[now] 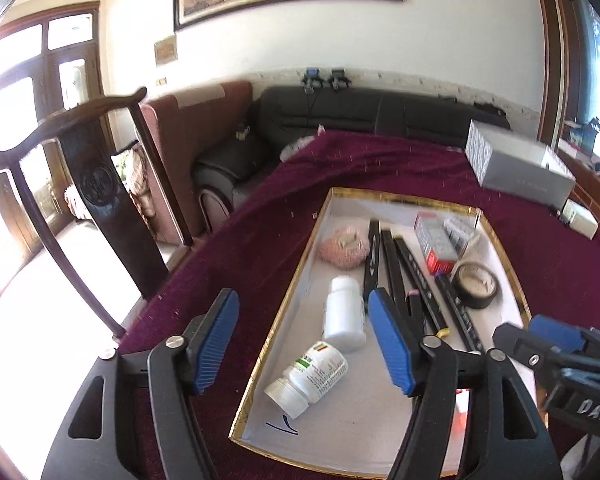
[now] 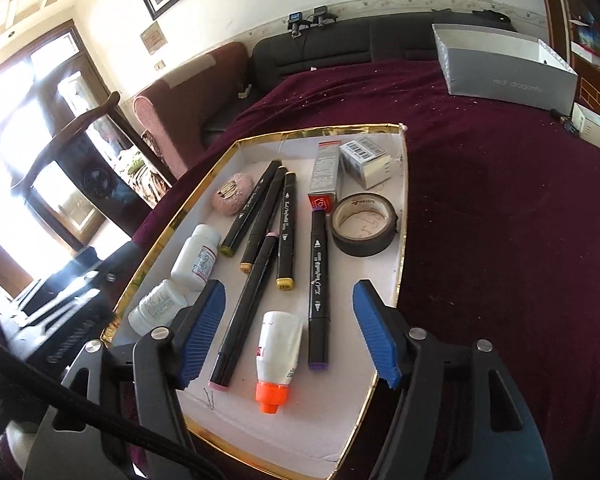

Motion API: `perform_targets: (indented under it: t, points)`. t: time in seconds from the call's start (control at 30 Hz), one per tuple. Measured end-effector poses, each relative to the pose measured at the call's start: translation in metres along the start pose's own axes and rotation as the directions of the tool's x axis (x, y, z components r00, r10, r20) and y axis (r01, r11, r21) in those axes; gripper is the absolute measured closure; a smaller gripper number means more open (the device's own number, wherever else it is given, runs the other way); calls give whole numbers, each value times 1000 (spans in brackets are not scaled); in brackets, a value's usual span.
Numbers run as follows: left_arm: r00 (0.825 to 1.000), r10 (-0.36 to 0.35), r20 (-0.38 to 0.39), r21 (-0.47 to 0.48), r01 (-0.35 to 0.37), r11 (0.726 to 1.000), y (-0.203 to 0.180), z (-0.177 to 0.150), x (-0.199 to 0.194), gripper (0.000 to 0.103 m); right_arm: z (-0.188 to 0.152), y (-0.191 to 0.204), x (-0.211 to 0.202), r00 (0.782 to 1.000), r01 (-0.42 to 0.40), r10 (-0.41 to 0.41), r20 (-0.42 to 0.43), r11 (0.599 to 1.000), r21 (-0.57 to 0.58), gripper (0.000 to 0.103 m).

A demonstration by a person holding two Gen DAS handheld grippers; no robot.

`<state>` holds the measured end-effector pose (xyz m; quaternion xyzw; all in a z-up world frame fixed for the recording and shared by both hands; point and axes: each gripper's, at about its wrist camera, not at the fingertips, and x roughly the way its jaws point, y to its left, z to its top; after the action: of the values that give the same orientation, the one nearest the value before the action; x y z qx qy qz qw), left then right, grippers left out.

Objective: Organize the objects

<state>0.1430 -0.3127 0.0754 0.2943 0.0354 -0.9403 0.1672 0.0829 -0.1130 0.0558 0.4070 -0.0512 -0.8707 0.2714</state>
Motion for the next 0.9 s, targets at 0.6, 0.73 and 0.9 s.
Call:
perform_targets:
  t: [0.6,0.73,0.9]
  points:
    - [982,26,189,-137,0,991,24,24,-87,1,4,36,-63,956,153,-103,275,974,-165,19]
    - [982,38,186,-124,-15,992,23,19,-86,1,-4,25,-57,963,147,-113,246,982,-123,19]
    - [983,40,179,-119,-19,993,23,14,-86,1,-6,23,-52,967,150,-121,223,982,-119,19]
